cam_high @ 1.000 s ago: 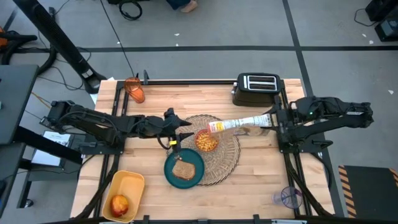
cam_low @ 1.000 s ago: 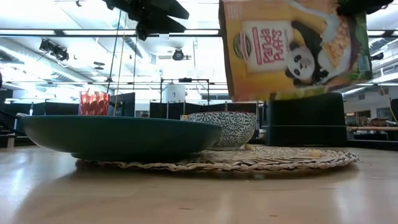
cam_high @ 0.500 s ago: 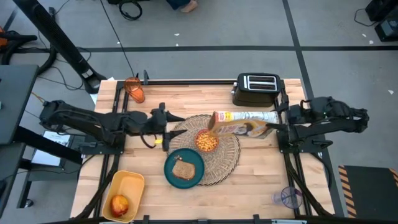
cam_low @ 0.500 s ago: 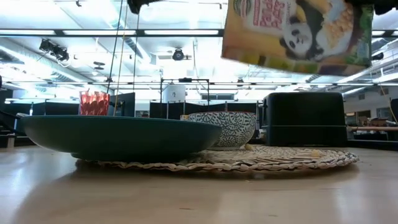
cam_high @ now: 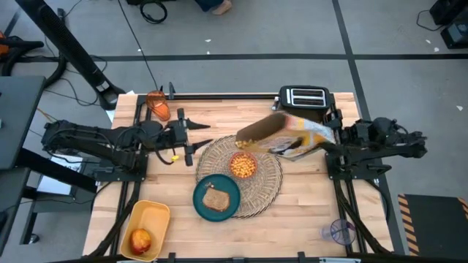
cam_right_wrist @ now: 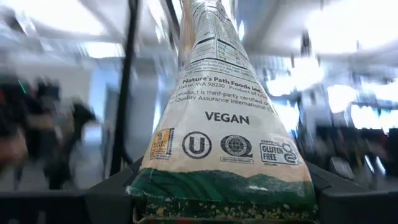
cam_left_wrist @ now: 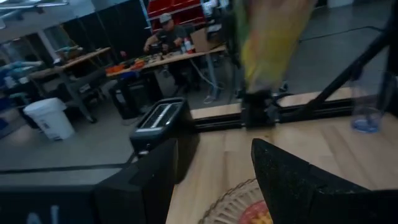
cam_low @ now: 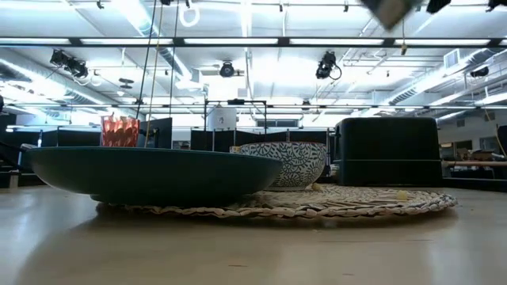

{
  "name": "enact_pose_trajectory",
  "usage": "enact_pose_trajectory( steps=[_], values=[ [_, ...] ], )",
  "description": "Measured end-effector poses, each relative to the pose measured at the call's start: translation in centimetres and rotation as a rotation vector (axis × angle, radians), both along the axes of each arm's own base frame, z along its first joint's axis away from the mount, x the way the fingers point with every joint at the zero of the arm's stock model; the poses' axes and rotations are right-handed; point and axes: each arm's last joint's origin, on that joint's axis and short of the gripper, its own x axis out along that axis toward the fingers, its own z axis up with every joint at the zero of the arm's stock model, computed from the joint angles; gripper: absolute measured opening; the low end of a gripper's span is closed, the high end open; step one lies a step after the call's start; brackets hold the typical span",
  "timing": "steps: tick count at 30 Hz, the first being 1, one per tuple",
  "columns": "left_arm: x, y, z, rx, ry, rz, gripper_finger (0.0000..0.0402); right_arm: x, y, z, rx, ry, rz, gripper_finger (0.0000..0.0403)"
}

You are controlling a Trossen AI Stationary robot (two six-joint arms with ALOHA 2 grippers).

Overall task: Arrange a breakfast setting
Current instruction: Pour the cereal from the yellow cereal box into the red patterned bowl

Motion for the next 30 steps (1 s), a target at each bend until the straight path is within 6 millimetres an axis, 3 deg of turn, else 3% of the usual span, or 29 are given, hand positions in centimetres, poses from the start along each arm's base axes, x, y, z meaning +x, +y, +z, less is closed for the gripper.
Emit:
enact_pose_trajectory(
  steps=[6, 11, 17, 22, 27, 30],
  values=[
    [2.1, 0.1, -0.9, -0.042, -0.014, -0.135, 0.0215, 1.3, 0.3, -1.2, -0.004, -0.248, 0.038, 0.0231],
    [5.2, -0.3, -1.3, -0.066, -0.172, -0.207, 0.0218, 2.4, 0.5, -2.1, -0.036, -0.373, 0.056, 0.0231],
    [8.3, 0.5, -3.0, -0.124, -0.308, -0.195, 0.0261, 4.3, 0.8, -2.6, -0.085, -0.398, 0.058, 0.0231],
    [10.1, 0.8, -4.3, -0.152, -0.439, -0.285, 0.0310, 5.2, 0.8, -2.7, -0.087, -0.437, 0.029, 0.0231],
    [11.8, 0.7, -5.8, -0.170, -0.505, -0.308, 0.0317, 6.3, 0.8, -3.1, -0.089, -0.420, -0.010, 0.0231],
    [13.6, 0.7, -5.6, -0.168, -0.513, -0.307, 0.0317, 7.3, 0.8, -3.0, -0.085, -0.383, -0.034, 0.0231]
  ],
)
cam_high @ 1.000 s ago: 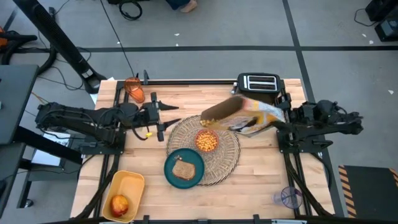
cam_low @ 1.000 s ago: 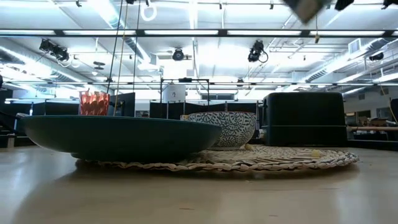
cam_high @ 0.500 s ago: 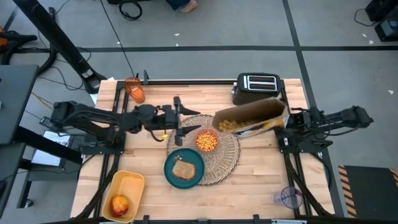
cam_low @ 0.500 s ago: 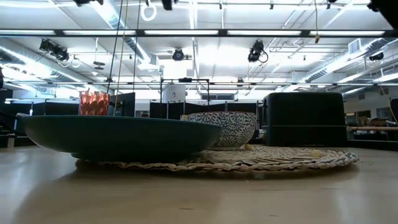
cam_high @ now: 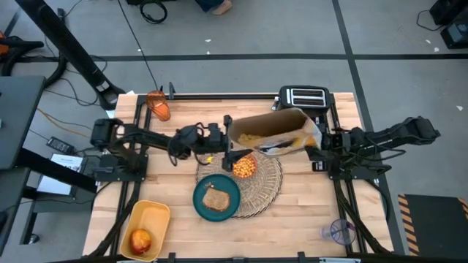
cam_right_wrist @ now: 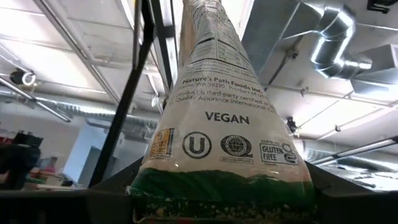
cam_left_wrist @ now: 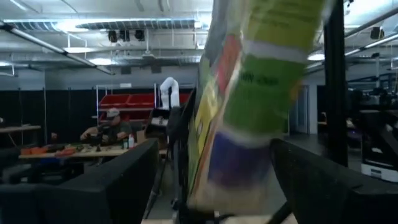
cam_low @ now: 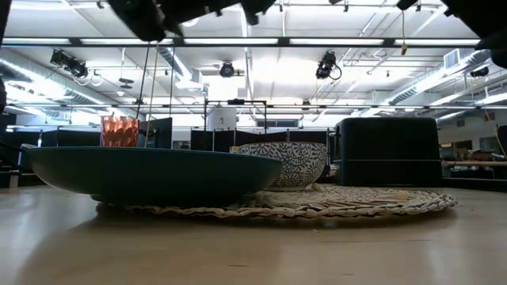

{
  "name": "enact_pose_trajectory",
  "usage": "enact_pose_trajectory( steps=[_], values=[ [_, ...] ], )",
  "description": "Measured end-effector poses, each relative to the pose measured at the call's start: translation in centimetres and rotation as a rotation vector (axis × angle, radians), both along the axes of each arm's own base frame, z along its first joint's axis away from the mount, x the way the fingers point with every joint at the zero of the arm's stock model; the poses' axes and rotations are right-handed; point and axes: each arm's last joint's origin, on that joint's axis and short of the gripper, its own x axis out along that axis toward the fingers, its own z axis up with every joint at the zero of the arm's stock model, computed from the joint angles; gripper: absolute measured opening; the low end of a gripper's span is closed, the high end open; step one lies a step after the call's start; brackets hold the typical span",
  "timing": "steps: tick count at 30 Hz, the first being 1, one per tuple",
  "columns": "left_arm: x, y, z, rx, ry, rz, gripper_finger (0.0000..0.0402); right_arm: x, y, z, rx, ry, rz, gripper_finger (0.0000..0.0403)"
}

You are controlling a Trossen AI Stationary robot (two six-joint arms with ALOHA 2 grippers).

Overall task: Arrange a breakfast setting
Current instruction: Pour the cereal from the yellow cereal box into the red patterned bowl

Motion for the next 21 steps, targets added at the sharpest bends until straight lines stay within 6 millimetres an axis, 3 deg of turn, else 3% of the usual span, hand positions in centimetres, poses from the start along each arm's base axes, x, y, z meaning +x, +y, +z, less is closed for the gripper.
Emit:
enact_pose_trajectory(
  steps=[5, 14, 21],
  values=[
    [1.8, -0.1, 1.4, 0.012, -0.014, -0.027, 0.0317, 0.8, 0.0, 0.7, 0.000, -0.009, 0.001, 0.0231],
    [1.9, -1.2, 1.3, 0.064, 0.008, -0.152, 0.0317, -0.2, -0.1, 1.6, 0.013, -0.070, -0.009, 0.0231],
    [2.0, -0.7, 1.4, 0.078, -0.006, -0.055, 0.0317, 0.1, -0.2, 1.4, 0.011, -0.046, -0.015, 0.0231]
  ],
)
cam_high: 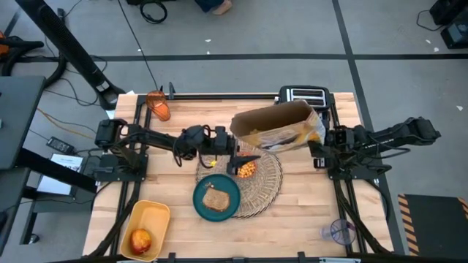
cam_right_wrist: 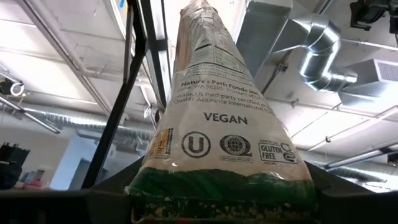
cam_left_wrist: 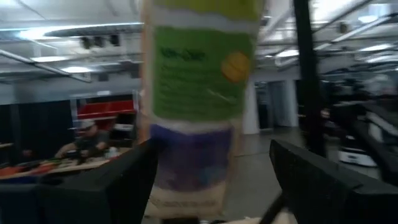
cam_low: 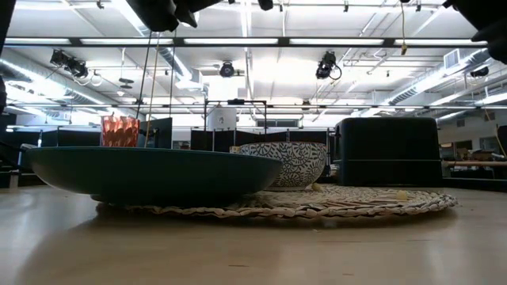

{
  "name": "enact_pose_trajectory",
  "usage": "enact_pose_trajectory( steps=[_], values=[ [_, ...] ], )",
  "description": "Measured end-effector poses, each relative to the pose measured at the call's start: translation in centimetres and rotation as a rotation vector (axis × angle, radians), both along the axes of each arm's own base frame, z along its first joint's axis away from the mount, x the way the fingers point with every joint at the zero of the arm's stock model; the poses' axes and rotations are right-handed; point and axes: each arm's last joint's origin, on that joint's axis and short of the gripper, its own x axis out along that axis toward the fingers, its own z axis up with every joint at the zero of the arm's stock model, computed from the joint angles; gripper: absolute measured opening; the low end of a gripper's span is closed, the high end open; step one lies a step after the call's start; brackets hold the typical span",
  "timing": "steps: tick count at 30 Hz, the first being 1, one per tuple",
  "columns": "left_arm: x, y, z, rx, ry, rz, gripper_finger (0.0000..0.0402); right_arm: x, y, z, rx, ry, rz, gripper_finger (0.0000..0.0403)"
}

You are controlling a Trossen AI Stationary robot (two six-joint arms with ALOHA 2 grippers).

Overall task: Arrange a breakfast setting
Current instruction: Pour the cereal from the yellow cereal box into the red patterned bowl

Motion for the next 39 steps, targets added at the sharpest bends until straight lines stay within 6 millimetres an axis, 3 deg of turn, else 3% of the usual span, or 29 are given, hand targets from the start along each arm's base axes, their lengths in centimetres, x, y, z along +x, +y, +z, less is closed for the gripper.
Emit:
enact_pose_trajectory(
  steps=[16, 20, 25, 32, 39],
  values=[
    [-0.6, 1.9, 1.1, -0.005, -0.131, 0.061, 0.0310, 2.8, -0.2, -0.7, 0.036, 0.108, -0.059, 0.0231],
    [-0.9, 2.3, 1.5, -0.038, -0.178, 0.052, 0.0274, 3.5, -0.5, -1.0, 0.056, 0.144, -0.095, 0.0231],
    [-1.0, 2.8, 1.7, -0.046, -0.187, 0.064, 0.0197, 3.9, -0.6, -1.3, 0.082, 0.168, -0.128, 0.0235],
    [-1.0, 3.9, 1.6, -0.041, -0.176, 0.079, 0.0096, 4.1, -0.8, -1.7, 0.120, 0.214, -0.181, 0.0287],
    [-1.4, 5.8, 1.8, -0.023, -0.152, 0.104, 0.0088, 4.0, -1.0, -1.9, 0.137, 0.285, -0.257, 0.0366]
  ],
)
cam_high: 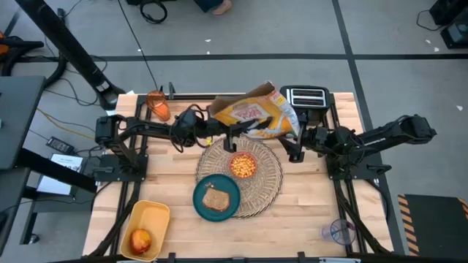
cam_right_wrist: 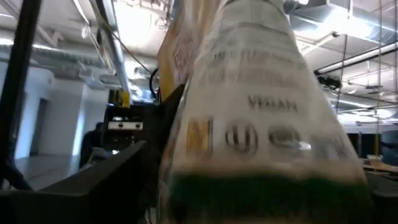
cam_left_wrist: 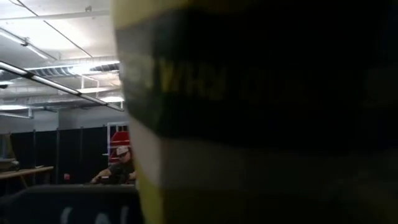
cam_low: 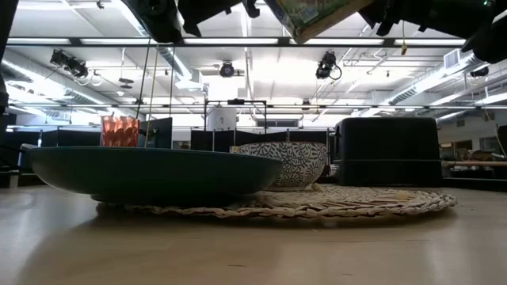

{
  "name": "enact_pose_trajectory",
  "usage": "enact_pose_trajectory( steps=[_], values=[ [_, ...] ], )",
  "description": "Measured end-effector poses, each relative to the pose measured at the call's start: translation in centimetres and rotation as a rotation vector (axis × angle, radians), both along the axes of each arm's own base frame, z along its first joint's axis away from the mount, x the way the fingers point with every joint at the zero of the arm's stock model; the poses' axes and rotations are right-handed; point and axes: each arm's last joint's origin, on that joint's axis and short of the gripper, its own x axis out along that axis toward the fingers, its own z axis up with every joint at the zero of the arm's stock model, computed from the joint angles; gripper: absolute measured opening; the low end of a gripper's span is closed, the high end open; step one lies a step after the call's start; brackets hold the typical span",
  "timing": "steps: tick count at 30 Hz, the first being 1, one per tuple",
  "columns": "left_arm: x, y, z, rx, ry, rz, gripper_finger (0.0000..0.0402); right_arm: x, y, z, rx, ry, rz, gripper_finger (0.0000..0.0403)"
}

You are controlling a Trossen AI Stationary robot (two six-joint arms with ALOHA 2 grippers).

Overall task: Arrange a breakfast setting
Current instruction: Pour the cereal from the yellow cereal box into the red patterned bowl

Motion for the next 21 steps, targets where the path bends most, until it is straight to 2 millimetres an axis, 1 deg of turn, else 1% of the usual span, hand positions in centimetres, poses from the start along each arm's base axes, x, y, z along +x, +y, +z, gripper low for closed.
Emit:
enact_pose_trajectory(
  steps=[3, 5, 9, 12, 14, 16, 18, 21],
  values=[
    [-0.9, 1.0, 0.6, 0.005, 0.026, 0.016, 0.0089, -0.4, -0.2, 0.1, 0.022, 0.031, -0.044, 0.0391],
    [-1.8, 1.6, 1.2, 0.024, 0.033, 0.008, 0.0089, -0.7, -0.3, 0.1, 0.034, 0.058, -0.069, 0.0397],
    [-4.3, 2.5, 2.4, 0.054, 0.058, 0.061, 0.0090, -1.3, -0.4, 0.1, 0.041, 0.121, -0.094, 0.0393],
    [-6.3, 3.8, 2.2, 0.039, 0.122, 0.151, 0.0091, -1.6, -0.5, -0.3, 0.050, 0.189, -0.127, 0.0392],
    [-7.2, 4.7, 1.5, 0.004, 0.172, 0.223, 0.0091, -1.7, -0.6, -0.9, 0.070, 0.263, -0.166, 0.0392],
    [-7.9, 5.7, -0.1, -0.049, 0.240, 0.320, 0.0091, -1.7, -0.7, -1.6, 0.093, 0.336, -0.191, 0.0392],
    [-8.2, 6.6, -2.2, -0.108, 0.317, 0.402, 0.0088, -1.6, -0.6, -2.2, 0.118, 0.396, -0.188, 0.0391],
    [-8.0, 7.8, -6.4, -0.175, 0.459, 0.440, 0.0087, -1.3, -0.4, -2.9, 0.136, 0.443, -0.170, 0.0387]
  ],
)
